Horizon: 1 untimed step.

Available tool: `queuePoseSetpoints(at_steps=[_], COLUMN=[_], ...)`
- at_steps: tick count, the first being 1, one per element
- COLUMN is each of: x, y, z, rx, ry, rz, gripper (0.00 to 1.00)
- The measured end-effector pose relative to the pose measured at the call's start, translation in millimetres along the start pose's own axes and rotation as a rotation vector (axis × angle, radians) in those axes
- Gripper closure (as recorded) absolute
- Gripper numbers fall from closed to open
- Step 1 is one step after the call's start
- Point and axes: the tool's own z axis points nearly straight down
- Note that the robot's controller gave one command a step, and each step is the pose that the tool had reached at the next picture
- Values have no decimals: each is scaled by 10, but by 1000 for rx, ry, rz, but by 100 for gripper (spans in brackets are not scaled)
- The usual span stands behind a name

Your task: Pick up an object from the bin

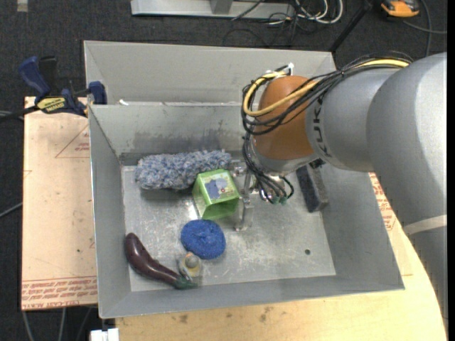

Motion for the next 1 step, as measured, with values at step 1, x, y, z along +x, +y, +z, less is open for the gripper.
queuePoseSetpoints(at_steps=[1], x=[-376], y=[147], z=[16], rx=[-1], ry=[4], rz=[-211], gripper=[100])
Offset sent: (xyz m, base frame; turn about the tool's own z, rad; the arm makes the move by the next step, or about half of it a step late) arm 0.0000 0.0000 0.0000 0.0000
